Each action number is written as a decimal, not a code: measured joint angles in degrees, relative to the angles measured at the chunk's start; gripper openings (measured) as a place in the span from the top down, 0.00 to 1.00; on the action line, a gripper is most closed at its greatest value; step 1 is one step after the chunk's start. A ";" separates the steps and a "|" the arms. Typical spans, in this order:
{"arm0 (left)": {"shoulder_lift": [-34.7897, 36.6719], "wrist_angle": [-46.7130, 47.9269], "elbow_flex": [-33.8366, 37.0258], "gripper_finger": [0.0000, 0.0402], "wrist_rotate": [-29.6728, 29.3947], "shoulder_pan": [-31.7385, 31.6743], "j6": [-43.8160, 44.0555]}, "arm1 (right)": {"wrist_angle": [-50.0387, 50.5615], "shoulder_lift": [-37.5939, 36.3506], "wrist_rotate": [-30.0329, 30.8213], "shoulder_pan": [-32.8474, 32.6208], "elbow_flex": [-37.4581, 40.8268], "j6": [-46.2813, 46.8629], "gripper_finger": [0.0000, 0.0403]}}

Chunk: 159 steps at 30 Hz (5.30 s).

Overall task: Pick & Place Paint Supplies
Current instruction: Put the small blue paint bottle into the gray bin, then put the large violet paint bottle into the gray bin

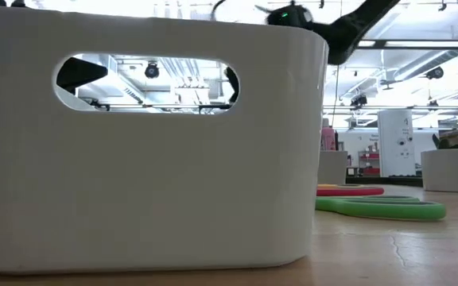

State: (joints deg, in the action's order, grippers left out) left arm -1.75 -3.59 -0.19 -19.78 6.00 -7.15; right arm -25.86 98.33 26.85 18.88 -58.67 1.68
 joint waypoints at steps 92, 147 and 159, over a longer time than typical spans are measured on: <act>-1.10 0.04 0.00 0.88 0.10 0.02 -0.01 | 4.79 -1.42 16.87 1.66 14.00 24.27 0.72; -1.12 0.03 0.00 0.88 0.13 0.02 0.00 | -3.76 -16.09 -4.35 -5.01 17.45 8.19 0.52; -1.21 0.03 0.00 0.88 0.12 0.00 -0.01 | -11.26 -39.12 -20.16 -5.01 37.15 -7.96 0.52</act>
State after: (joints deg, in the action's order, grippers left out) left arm -2.96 -3.55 -0.19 -19.66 6.00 -7.16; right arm -37.12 59.21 6.69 13.87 -21.52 -6.28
